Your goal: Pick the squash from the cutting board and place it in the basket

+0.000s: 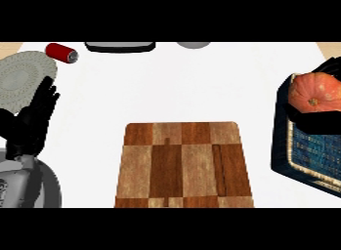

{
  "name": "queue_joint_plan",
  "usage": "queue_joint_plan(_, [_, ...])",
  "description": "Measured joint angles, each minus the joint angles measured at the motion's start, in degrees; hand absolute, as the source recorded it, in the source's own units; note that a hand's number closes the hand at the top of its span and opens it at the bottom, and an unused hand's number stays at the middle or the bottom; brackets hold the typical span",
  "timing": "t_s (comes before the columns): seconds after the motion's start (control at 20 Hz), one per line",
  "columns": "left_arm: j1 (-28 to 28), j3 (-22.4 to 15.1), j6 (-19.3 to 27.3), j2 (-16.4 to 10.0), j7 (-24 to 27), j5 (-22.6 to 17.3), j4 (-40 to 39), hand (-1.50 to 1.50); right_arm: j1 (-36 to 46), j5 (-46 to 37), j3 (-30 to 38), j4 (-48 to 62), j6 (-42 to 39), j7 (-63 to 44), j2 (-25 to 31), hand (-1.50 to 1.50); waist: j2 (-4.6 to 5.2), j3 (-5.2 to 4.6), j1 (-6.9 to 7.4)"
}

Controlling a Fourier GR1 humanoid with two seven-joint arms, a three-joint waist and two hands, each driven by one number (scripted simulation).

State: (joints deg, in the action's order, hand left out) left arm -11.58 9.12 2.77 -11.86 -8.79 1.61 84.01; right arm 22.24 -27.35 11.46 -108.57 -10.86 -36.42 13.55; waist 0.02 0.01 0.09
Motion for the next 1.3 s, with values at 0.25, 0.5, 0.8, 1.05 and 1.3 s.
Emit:
queue_joint_plan(0.25, [0.1, -0.2, 0.0, 0.0, -1.3, 0.3, 1.2, 0.0, -0.7, 1.1, 2.2, 3.2, -2.0, 5.6, 5.0, 1.5, 0.02, -0.06, -0.01])
queue_joint_plan(0.5, [-0.3, -0.4, 0.0, 0.3, -0.9, 0.3, 0.9, 0.0, -1.8, -10.9, -3.2, 2.2, -2.7, 16.1, 15.7, 1.5, 0.25, -0.05, 0.33])
queue_joint_plan(0.8, [0.3, -0.8, 0.1, 0.9, -0.2, 0.6, 1.0, 0.0, -0.1, -21.9, -7.5, 9.7, 4.2, 25.2, 18.6, 1.5, 0.2, -0.02, 0.58])
queue_joint_plan(1.05, [0.2, -0.8, 0.3, 0.8, -1.1, 1.0, 1.6, 0.0, 2.8, -24.5, -6.6, 15.0, 5.1, 28.4, 18.5, 1.5, 0.06, -0.02, 0.31])
queue_joint_plan(1.3, [-0.7, -0.2, 0.3, 0.7, -0.7, 1.0, 0.2, 0.0, 5.5, -27.5, -8.0, 20.0, 1.6, 26.8, 18.4, 1.5, 0.04, -0.03, 0.3])
